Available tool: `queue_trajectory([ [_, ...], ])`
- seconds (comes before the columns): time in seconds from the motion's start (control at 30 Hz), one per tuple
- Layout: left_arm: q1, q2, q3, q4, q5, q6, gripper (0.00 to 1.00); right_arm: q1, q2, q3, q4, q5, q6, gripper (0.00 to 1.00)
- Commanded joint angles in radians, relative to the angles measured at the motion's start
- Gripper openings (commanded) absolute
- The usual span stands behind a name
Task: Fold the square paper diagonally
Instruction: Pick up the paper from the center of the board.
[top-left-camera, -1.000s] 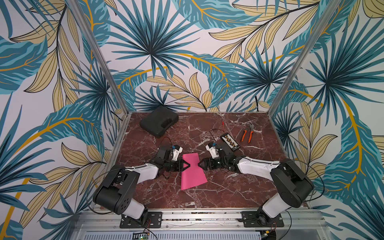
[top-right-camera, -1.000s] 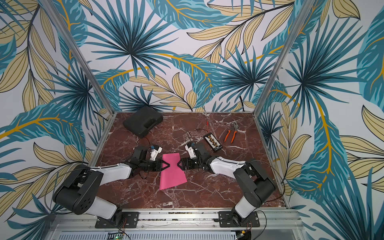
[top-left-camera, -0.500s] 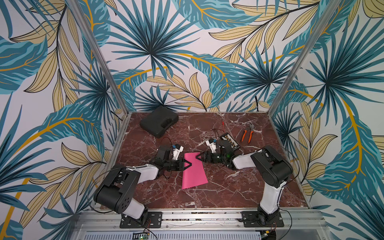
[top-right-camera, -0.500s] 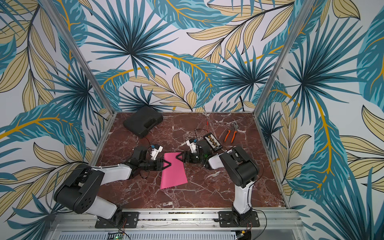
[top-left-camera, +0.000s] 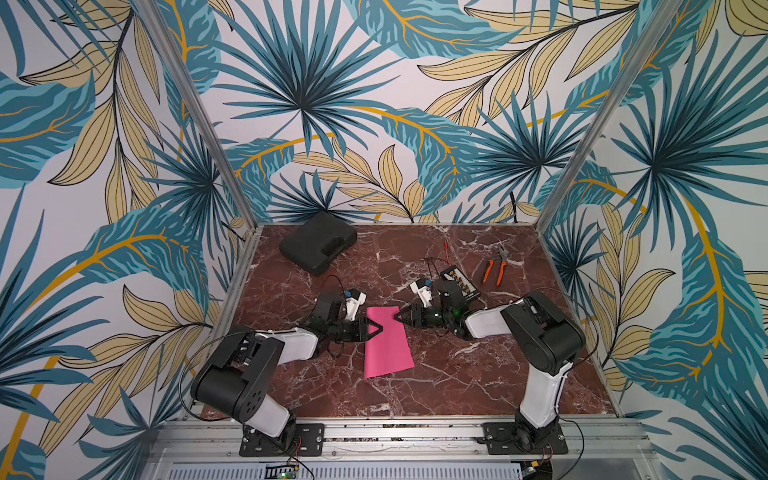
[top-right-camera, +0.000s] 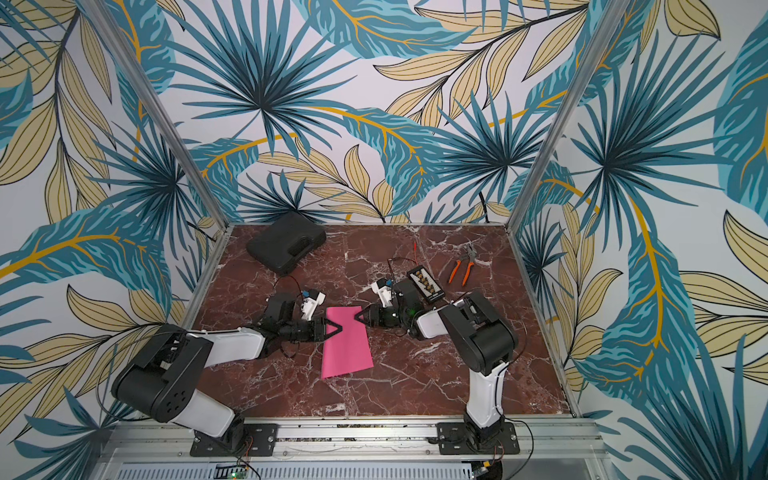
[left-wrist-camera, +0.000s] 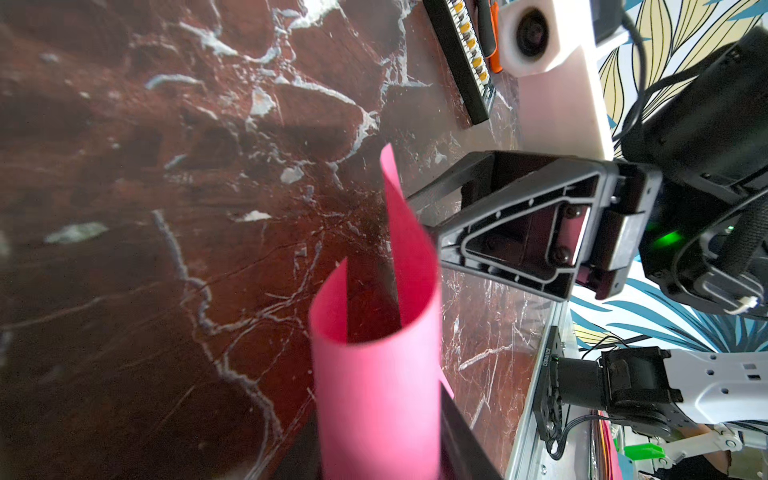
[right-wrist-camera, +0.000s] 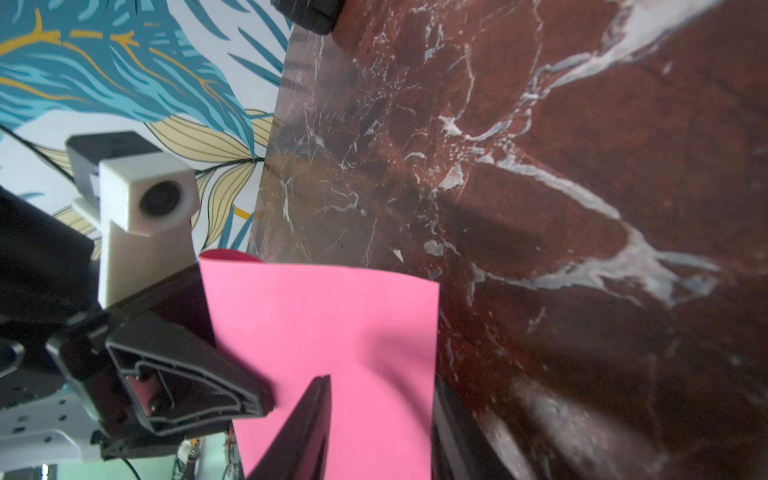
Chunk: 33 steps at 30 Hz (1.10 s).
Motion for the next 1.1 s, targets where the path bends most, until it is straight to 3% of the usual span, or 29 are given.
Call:
queue_trajectory([
  [0.0, -0.002, -0.003, -0.007, 0.005, -0.017, 0.012, 0.36, 0.003, -0.057, -0.014, -0.059, 0.014, -0.05, 0.27],
  [0.2, -0.002, -0.048, 0.007, -0.04, -0.044, 0.035, 0.41, 0.003, -0.134, 0.012, -0.228, 0.051, -0.163, 0.0],
  [0.27, -0.002, -0.081, 0.028, -0.09, -0.058, 0.06, 0.44, 0.003, -0.166, 0.031, -0.305, 0.066, -0.22, 0.0],
  [0.37, 0.001, -0.167, 0.08, -0.224, -0.119, 0.128, 0.59, 0.003, -0.234, 0.064, -0.43, 0.102, -0.325, 0.0],
  [0.53, 0.017, -0.352, 0.202, -0.508, -0.31, 0.326, 0.84, 0.005, -0.354, 0.16, -0.669, 0.17, -0.545, 0.0],
  [0.67, 0.03, -0.489, 0.264, -0.564, -0.385, 0.501, 0.97, 0.013, -0.443, 0.269, -0.876, 0.199, -0.734, 0.0],
  [0.8, 0.031, -0.575, 0.316, -0.533, -0.305, 0.657, 1.0, 0.034, -0.518, 0.371, -1.021, 0.245, -0.915, 0.0],
  [0.93, 0.03, -0.591, 0.357, -0.47, -0.093, 0.779, 1.0, 0.058, -0.581, 0.44, -1.1, 0.293, -1.069, 0.0],
  [1.07, 0.025, -0.545, 0.417, -0.422, 0.093, 0.812, 0.99, 0.083, -0.62, 0.505, -1.164, 0.311, -1.189, 0.0],
])
